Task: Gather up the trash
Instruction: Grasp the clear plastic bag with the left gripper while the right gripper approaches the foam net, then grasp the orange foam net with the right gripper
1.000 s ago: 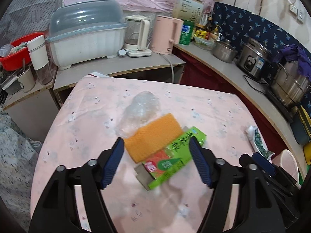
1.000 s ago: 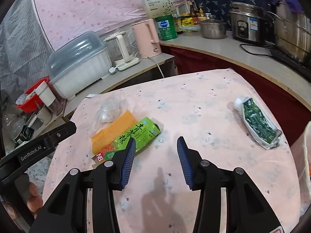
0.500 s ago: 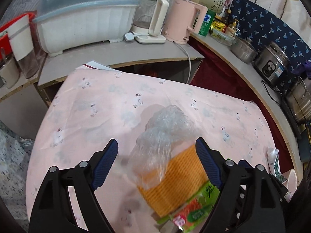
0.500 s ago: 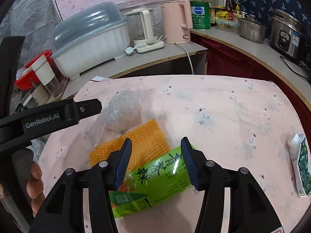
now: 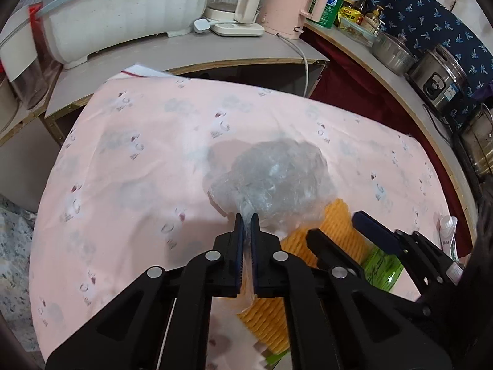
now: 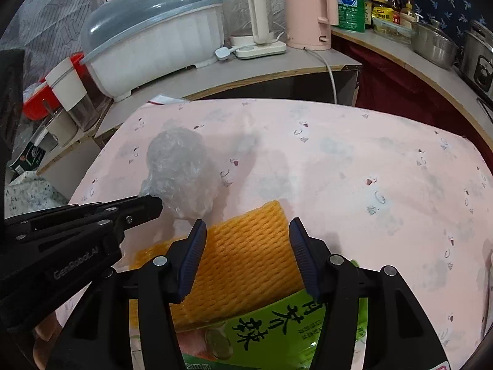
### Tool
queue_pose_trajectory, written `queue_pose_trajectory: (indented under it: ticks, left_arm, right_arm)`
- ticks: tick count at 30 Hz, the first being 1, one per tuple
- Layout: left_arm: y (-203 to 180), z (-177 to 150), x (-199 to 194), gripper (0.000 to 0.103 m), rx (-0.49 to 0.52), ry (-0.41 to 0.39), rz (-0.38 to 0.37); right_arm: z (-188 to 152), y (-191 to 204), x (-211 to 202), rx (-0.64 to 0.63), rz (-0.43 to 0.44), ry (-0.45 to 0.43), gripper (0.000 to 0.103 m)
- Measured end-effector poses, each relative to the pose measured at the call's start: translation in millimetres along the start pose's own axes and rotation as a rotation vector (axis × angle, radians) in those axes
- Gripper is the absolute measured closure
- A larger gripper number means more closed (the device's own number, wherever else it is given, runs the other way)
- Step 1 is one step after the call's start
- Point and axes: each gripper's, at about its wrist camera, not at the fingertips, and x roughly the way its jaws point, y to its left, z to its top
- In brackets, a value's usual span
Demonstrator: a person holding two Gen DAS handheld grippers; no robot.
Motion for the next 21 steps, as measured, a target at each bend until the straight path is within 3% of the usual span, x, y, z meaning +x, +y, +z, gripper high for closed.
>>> queue_pose_trajectory:
  ticks: [6, 13, 21]
  left_arm:
    - [11.2, -31.0, -6.8, 0.100, -0.026, 0.048, 0.002]
    - [-3.7, -69.9, -26.5, 0.101, 0.007, 0.053, -0.004]
    - [-16.7, -98.6, -38.6, 0.101, 0.022, 0.081, -0.019]
  right_arm:
    - [-22.5, 4.5, -7.9, -0.052, -0.028, 0.001, 0.047]
    - [-57.6, 5.0, -34.3, -0.070, -0.037, 0.010, 0.047]
    - [-88.6, -6.6, -56.0, 0.017, 0.009, 0.051, 0.045]
